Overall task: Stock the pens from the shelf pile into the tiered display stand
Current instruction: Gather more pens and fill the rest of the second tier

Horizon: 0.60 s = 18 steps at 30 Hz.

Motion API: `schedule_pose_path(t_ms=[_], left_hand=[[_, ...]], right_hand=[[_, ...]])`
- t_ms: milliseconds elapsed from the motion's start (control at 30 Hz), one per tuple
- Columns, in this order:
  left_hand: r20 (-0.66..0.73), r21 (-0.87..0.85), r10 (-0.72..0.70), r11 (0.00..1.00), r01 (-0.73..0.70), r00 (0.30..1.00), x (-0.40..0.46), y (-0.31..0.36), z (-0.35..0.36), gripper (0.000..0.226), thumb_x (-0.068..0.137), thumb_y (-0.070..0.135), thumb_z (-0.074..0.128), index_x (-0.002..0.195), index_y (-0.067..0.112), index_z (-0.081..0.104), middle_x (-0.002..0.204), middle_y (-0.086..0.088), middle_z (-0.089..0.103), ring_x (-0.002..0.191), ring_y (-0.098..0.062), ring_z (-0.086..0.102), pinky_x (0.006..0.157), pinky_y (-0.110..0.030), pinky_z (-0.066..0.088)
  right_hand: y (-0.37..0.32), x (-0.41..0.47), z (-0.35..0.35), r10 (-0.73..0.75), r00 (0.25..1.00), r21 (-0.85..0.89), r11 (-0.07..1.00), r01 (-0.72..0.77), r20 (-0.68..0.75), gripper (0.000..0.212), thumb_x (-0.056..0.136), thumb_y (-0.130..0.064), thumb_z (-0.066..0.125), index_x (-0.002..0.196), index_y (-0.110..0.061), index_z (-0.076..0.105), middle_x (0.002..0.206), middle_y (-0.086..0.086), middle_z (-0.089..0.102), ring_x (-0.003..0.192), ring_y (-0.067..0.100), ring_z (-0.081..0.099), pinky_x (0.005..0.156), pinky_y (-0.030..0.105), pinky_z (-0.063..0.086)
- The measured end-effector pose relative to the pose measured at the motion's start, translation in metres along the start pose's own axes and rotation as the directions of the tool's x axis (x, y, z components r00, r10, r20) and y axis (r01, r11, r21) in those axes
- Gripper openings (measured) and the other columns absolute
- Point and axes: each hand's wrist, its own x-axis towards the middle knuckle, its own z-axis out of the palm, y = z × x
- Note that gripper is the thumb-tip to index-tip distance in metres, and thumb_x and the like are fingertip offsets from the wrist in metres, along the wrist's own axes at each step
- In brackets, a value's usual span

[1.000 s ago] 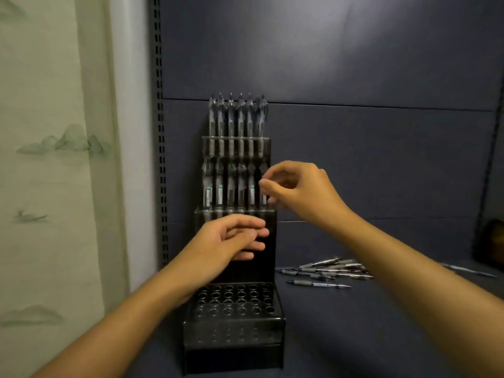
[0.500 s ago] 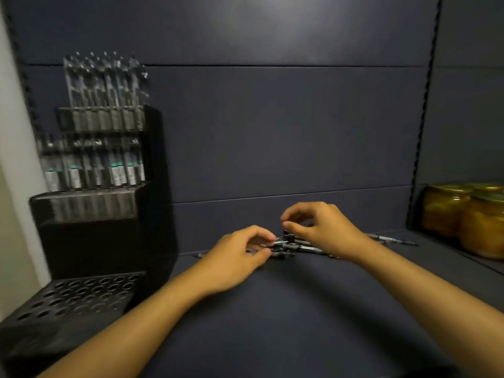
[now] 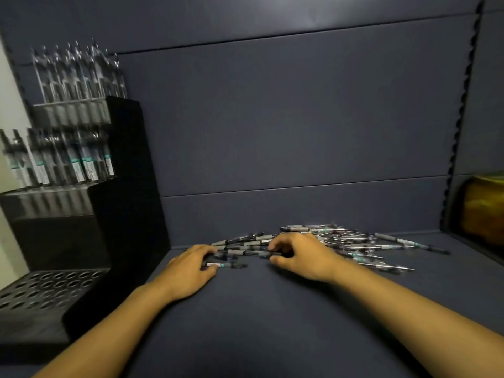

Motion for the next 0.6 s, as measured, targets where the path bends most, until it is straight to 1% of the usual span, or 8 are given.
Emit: schedule_pose_path(t_ms=[67, 133, 233, 267, 333, 467, 533, 600], left_hand=[[-0.042, -0.010, 0.018, 1.000, -0.019, 0.999, 0.001, -0.004, 0.005, 0.040, 0.097, 0.040, 0.054, 0.136, 0.035, 0.049, 0.144, 0.011, 0.048, 0.132, -0.011, 0.046, 0.114, -0.036, 0.034], [-0.078, -0.027, 0.063, 0.998, -0.065, 0.995, 0.003, -0.003, 0.006, 0.030, 0.097, 0.043, 0.054, 0.127, 0.042, 0.054, 0.134, 0.017, 0.053, 0.128, -0.008, 0.048, 0.112, -0.038, 0.035], [-0.049, -0.060, 0.122, 0.990, -0.125, 0.991, 0.007, 0.008, 0.009, 0.022, 0.096, 0.048, 0.053, 0.118, 0.050, 0.056, 0.126, 0.024, 0.052, 0.127, -0.004, 0.045, 0.113, -0.040, 0.031], [-0.039, -0.058, 0.138, 0.988, -0.140, 0.990, 0.009, 0.012, 0.012, 0.024, 0.095, 0.050, 0.053, 0.119, 0.050, 0.056, 0.128, 0.023, 0.051, 0.130, -0.004, 0.042, 0.113, -0.040, 0.028], [-0.037, -0.037, 0.166, 0.985, -0.168, 0.985, 0.015, 0.019, 0.017, 0.029, 0.095, 0.051, 0.052, 0.123, 0.048, 0.055, 0.131, 0.020, 0.048, 0.131, -0.005, 0.039, 0.111, -0.038, 0.026], [-0.042, -0.035, 0.206, 0.978, -0.207, 0.978, 0.030, 0.026, 0.023, 0.037, 0.091, 0.052, 0.058, 0.126, 0.043, 0.050, 0.130, 0.016, 0.037, 0.126, -0.008, 0.033, 0.113, -0.035, 0.025], [-0.008, -0.070, 0.188, 0.980, -0.188, 0.982, 0.040, 0.025, 0.024, 0.052, 0.087, 0.058, 0.061, 0.133, 0.040, 0.044, 0.135, 0.016, 0.035, 0.128, -0.009, 0.032, 0.115, -0.036, 0.025], [0.022, -0.077, 0.153, 0.986, -0.150, 0.988, 0.048, 0.024, 0.025, 0.071, 0.081, 0.066, 0.060, 0.142, 0.037, 0.037, 0.143, 0.014, 0.035, 0.134, -0.012, 0.032, 0.116, -0.036, 0.026]], right_hand=[[0.002, 0.007, 0.006, -0.015, 1.000, -0.016, 1.000, 0.015, 0.017, 0.030, 0.094, -0.036, 0.065, 0.120, -0.023, 0.065, 0.120, -0.004, 0.066, 0.098, 0.006, 0.054, 0.088, 0.017, 0.040], [0.004, 0.013, 0.008, -0.024, 1.000, -0.031, 0.999, 0.024, 0.007, 0.029, 0.094, -0.034, 0.064, 0.120, -0.023, 0.065, 0.120, -0.004, 0.065, 0.097, 0.005, 0.052, 0.089, 0.017, 0.040], [0.009, 0.019, 0.011, -0.018, 0.999, -0.048, 0.999, 0.016, -0.036, 0.023, 0.095, -0.027, 0.062, 0.117, -0.022, 0.067, 0.116, -0.002, 0.068, 0.099, 0.010, 0.059, 0.093, 0.022, 0.047], [0.010, 0.020, 0.014, -0.021, 0.999, -0.060, 0.998, 0.018, -0.048, 0.021, 0.095, -0.023, 0.062, 0.114, -0.022, 0.069, 0.114, -0.002, 0.070, 0.101, 0.012, 0.062, 0.095, 0.025, 0.048], [0.011, 0.019, 0.019, -0.037, 0.997, -0.091, 0.995, 0.031, -0.071, 0.021, 0.094, -0.017, 0.060, 0.111, -0.023, 0.070, 0.112, -0.002, 0.071, 0.104, 0.014, 0.063, 0.095, 0.024, 0.048], [0.014, 0.017, 0.027, -0.079, 0.988, -0.127, 0.990, 0.062, -0.130, 0.028, 0.094, -0.012, 0.055, 0.116, -0.023, 0.069, 0.119, -0.002, 0.070, 0.114, 0.017, 0.060, 0.099, 0.027, 0.045], [0.018, 0.017, 0.029, -0.096, 0.982, -0.127, 0.989, 0.076, -0.162, 0.031, 0.095, -0.010, 0.052, 0.117, -0.023, 0.070, 0.121, -0.002, 0.069, 0.116, 0.017, 0.059, 0.101, 0.027, 0.045], [0.019, 0.019, 0.028, -0.111, 0.976, -0.145, 0.986, 0.084, -0.186, 0.030, 0.096, -0.013, 0.051, 0.116, -0.023, 0.070, 0.121, -0.003, 0.069, 0.115, 0.017, 0.058, 0.101, 0.029, 0.045]])
